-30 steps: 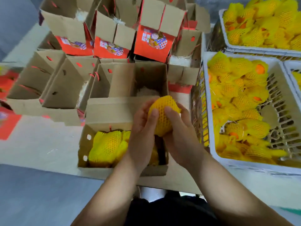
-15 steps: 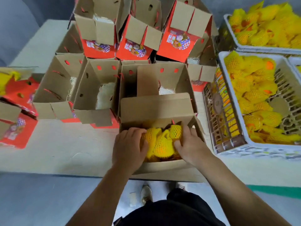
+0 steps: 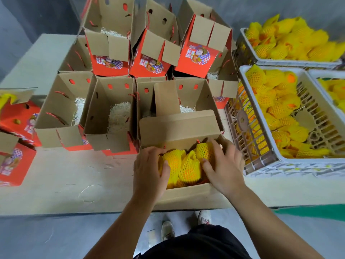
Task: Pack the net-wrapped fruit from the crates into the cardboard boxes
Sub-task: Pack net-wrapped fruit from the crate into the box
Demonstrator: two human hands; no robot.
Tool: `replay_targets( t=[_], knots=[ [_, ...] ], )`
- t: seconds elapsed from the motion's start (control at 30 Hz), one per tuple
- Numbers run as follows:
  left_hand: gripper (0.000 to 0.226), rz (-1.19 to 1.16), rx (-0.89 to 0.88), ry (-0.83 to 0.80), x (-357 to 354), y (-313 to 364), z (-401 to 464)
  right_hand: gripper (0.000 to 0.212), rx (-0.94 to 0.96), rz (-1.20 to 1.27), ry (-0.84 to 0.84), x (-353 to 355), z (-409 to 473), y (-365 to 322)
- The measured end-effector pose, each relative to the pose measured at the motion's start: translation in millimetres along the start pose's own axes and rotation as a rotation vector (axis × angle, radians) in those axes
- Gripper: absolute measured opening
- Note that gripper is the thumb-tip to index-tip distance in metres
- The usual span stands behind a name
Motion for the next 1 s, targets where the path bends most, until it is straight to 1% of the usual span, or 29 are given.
replay_targets(
  t=[0.07,0.13,0.2,0.23,0.3,0.33,0.37,0.43,0.5,0.53,0.6,0.63,0.67,0.7,0.73,0.77,0.8,0.83,0.87,0.9,0.93,0.97,1.0],
  knots=[
    [0.040,-0.083,0.083,0.068,8.3,-15.4,-10.4,0.067,-0.034,0.039,0.145,8.8,-11.4,11.8],
    [0.050,-0.132,0.168,0.081,8.8,-27.7,-15.9,0.064,-0.086,0.120,0.204,12.0,-12.7,27.7],
    [0.056,-0.207,0.303,0.063,1.4,-43.1,-19.6,0.060,-0.109,0.238,0.192,10.6,-7.1,38.9],
    [0.055,-0.302,0.428,0.017,-8.4,-56.4,-21.8,0.057,-0.099,0.298,0.155,7.8,-3.1,41.4],
    [0.046,-0.571,0.690,-0.132,-35.6,-78.3,-29.9,0.049,-0.079,0.349,0.098,5.2,1.4,43.4],
    [0.043,-0.661,0.745,-0.194,-45.1,-81.1,-32.2,0.045,-0.078,0.308,0.115,8.2,1.2,44.3],
    [0.042,-0.685,0.745,-0.230,-48.7,-80.7,-31.2,0.044,-0.079,0.203,0.156,13.2,-0.3,42.9],
    [0.041,-0.640,0.721,-0.251,-49.0,-80.6,-26.7,0.054,-0.075,-0.121,0.228,19.3,-2.4,32.7],
    [0.040,-0.591,0.730,-0.238,-50.2,-83.7,-26.6,0.064,-0.083,-0.318,0.195,15.0,3.6,19.3],
    [0.041,-0.570,0.734,-0.231,-51.3,-83.7,-28.1,0.063,-0.099,-0.376,0.142,10.3,9.7,15.2],
    [0.049,-0.472,0.689,-0.166,-42.5,-78.2,-28.6,0.058,-0.116,-0.434,0.058,4.3,21.8,11.6],
    [0.056,-0.344,0.613,-0.080,-27.3,-70.5,-26.2,0.056,-0.097,-0.432,0.049,4.3,25.5,8.7],
    [0.060,-0.177,0.468,0.030,-6.7,-53.3,-20.6,0.054,-0.058,-0.408,0.050,4.5,26.8,4.2],
    [0.060,-0.026,0.261,0.115,8.5,-27.6,-13.9,0.051,-0.009,-0.365,0.047,2.9,25.4,-2.0],
    [0.057,0.072,0.043,0.139,13.6,0.4,-8.5,0.048,0.036,-0.308,0.032,-0.4,22.5,-7.9],
    [0.054,0.128,-0.139,0.080,7.3,23.3,-4.5,0.045,0.063,-0.232,0.013,-4.2,19.3,-11.4],
    [0.051,0.162,-0.245,-0.043,-6.0,38.3,-1.5,0.044,0.070,-0.151,-0.002,-7.2,16.5,-12.5],
    [0.052,0.199,-0.264,-0.198,-22.6,44.0,0.5,0.043,0.064,-0.084,-0.007,-8.3,15.1,-12.1],
    [0.057,0.241,-0.234,-0.351,-39.1,42.6,1.6,0.044,0.051,-0.025,-0.010,-8.3,15.7,-10.5],
    [0.063,0.292,-0.192,-0.458,-50.0,37.1,4.5,0.048,0.025,0.044,-0.022,-8.1,17.3,-6.7],
    [0.068,0.357,-0.164,-0.524,-56.0,31.6,8.6,0.054,-0.014,0.130,-0.045,-8.3,20.0,-1.5],
    [0.069,0.422,-0.155,-0.547,-57.1,28.9,13.2,0.059,-0.056,0.213,-0.074,-9.2,22.2,3.9],
    [0.067,0.463,-0.153,-0.533,-53.2,28.2,18.1,0.063,-0.083,0.265,-0.102,-10.7,24.1,7.9]
  ],
)
Point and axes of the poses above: each hand's wrist, its own z-axis towards the middle knuckle, its own x-axis out of the back of the hand, y = z × x, the point moved 10 cm from there along z, towards the middle knuckle, and after that the axes turned 5 degrees about -y, right-handed, at the moved point
